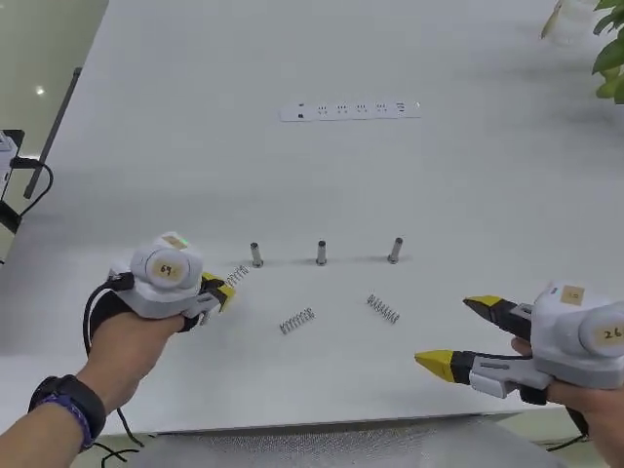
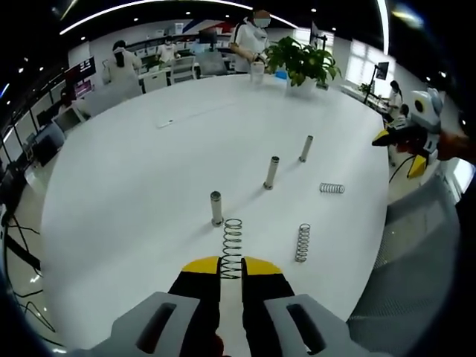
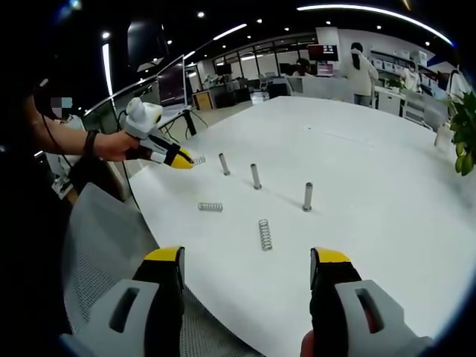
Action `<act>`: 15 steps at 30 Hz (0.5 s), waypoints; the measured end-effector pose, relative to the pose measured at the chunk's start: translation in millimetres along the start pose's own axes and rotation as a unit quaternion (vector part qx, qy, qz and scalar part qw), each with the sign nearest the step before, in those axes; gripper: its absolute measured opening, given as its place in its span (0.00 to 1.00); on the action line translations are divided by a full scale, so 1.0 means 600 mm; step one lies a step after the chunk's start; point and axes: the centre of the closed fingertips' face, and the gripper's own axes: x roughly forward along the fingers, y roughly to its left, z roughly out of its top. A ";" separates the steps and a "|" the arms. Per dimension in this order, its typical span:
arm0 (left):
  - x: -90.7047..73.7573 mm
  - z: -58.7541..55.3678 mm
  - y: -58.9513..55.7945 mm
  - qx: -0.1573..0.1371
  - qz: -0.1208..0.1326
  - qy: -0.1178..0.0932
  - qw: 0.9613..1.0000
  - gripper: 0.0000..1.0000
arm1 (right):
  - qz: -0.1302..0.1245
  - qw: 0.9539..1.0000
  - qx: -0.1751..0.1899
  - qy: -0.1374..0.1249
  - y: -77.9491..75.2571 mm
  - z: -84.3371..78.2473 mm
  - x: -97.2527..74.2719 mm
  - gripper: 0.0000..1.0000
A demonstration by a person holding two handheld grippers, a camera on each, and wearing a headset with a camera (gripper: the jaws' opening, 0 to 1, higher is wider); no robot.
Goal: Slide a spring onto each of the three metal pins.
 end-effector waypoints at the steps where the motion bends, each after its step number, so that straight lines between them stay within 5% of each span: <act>1: -0.004 0.007 -0.003 0.004 -0.001 -0.004 1.000 0.02 | 0.001 1.000 -0.001 0.000 0.000 0.001 0.000 0.67; 15: -0.019 0.069 -0.040 0.050 -0.026 -0.036 0.998 0.02 | 0.014 1.000 -0.005 -0.007 0.004 0.017 0.010 0.65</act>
